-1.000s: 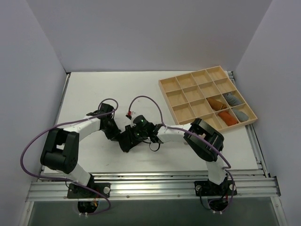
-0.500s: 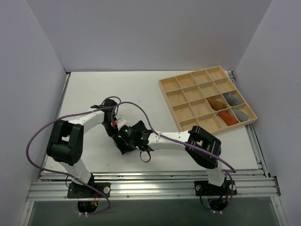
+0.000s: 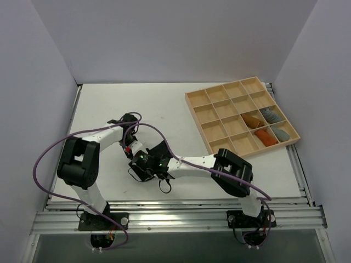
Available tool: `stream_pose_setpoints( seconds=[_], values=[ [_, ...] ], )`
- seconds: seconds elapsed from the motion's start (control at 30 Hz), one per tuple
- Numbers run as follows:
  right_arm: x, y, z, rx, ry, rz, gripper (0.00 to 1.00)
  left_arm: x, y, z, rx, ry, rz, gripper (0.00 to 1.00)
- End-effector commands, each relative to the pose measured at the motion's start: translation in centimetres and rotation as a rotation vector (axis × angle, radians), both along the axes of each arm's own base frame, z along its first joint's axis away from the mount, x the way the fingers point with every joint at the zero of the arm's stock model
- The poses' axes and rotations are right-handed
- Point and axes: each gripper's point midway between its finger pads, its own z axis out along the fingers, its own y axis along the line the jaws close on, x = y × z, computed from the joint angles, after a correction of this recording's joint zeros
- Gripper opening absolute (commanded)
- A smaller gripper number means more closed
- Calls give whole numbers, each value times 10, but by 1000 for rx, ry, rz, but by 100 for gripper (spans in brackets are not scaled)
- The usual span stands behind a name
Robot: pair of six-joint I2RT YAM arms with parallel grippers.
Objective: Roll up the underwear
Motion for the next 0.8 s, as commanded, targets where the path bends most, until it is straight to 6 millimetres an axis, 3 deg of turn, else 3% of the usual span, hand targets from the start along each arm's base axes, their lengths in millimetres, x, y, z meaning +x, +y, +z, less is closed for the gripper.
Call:
stream_pose_setpoints(
  seconds=[0.0, 0.17, 0.27, 0.3, 0.33, 0.37, 0.4, 0.43, 0.47, 0.5, 0.53, 0.57, 0.77],
  values=[
    [0, 5, 4, -32, -55, 20, 52, -39, 22, -24, 137, 159, -17, 2],
    [-9, 3, -10, -85, -71, 33, 50, -39, 21, -22, 135, 164, -11, 2],
    [-6, -4, -19, -114, -76, 6, 31, -39, 20, -21, 126, 169, -9, 2],
    [-4, -6, -20, -110, -69, -5, 13, -39, 18, -20, 118, 170, -7, 3],
    [-5, -15, -30, -121, -42, -14, 6, -37, 16, -18, 105, 162, -5, 4],
    [-8, -12, -30, -65, 11, -16, 4, -34, 15, -16, 90, 151, 2, 6],
    [0, -19, -33, -40, 46, -47, 3, -30, 11, -13, 57, 137, 11, 13],
    [-4, -35, -46, -44, 91, -59, 2, -25, 10, -7, 35, 114, 21, 20],
    [-8, -27, -38, 50, 148, -59, 1, -18, 12, -3, 18, 95, 43, 28],
    [1, -35, -40, 86, 184, -89, 0, -14, 12, 1, -1, 79, 46, 34],
    [-7, -49, -51, 88, 237, -97, 0, -9, 13, 7, -9, 60, 50, 36],
    [-10, -43, -45, 161, 287, -87, 0, -1, 16, 14, -16, 36, 57, 38],
    [-18, -66, -64, 245, 400, -132, 0, 24, 18, 44, -28, -127, 38, 56]
  ],
)
